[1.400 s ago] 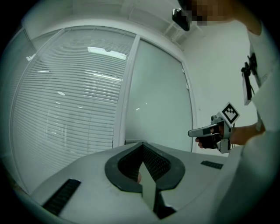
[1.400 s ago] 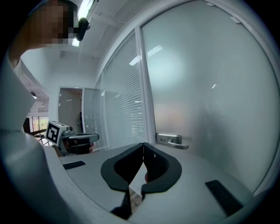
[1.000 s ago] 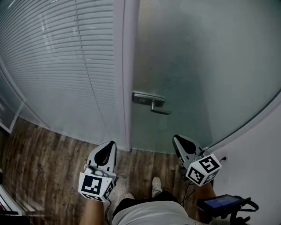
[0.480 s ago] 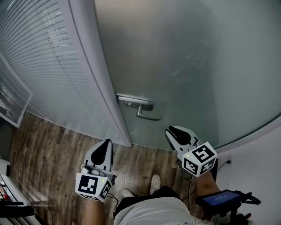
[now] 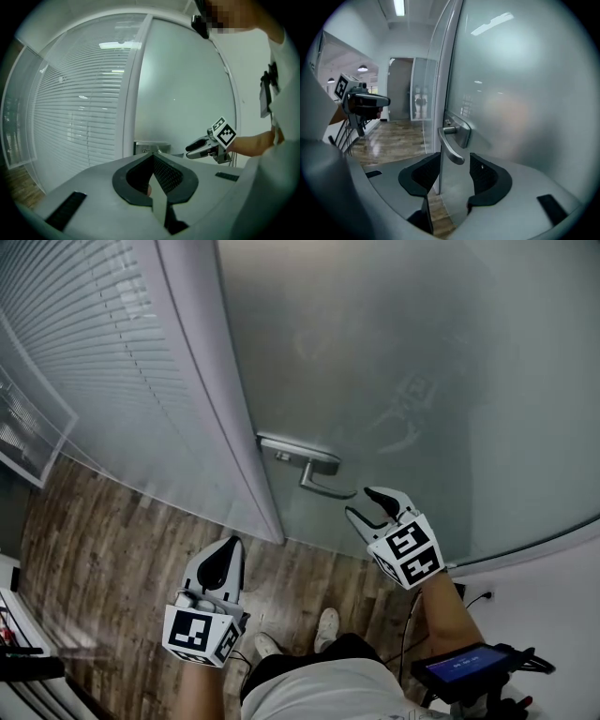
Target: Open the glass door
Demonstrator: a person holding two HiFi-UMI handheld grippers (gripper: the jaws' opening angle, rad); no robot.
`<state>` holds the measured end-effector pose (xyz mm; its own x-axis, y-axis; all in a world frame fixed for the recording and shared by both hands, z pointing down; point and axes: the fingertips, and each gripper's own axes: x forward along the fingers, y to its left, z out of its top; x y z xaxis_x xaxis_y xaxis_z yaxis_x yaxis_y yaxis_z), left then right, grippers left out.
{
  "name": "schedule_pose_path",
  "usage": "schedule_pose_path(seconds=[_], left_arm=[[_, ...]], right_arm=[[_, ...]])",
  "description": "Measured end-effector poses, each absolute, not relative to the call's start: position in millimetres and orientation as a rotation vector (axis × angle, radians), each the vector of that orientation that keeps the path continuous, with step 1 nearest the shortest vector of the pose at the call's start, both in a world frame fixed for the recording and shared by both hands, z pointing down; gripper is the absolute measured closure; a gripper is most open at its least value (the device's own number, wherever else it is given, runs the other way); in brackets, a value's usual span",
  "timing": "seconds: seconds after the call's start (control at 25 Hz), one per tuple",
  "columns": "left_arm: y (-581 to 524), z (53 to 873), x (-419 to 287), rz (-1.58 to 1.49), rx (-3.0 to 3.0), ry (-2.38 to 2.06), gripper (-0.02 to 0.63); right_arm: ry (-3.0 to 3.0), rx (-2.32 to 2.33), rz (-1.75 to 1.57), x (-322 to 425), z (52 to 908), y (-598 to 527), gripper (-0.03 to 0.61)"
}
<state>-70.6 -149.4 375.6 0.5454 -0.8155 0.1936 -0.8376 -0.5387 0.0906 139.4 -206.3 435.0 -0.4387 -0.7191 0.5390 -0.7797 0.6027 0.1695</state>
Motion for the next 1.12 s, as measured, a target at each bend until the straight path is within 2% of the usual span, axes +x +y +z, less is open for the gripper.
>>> schedule_pose_path(seconds=[0.36,0.48,1.12], left_arm=[[-153,383,-70,0.201,2.596,-1.395,0.62],[-154,382,-70,0.203,2.602,-1.385,0.62],[-156,374,-66,0.165,2.637,-1.335,0.62]], right_arm=[[-2.227,1.122,0.14,136,452,-220,0.403],[-2.249,1.146,0.21,137,454,-221,0.457],[-2.289,1.33,0.421,138,474,-226,0.454]])
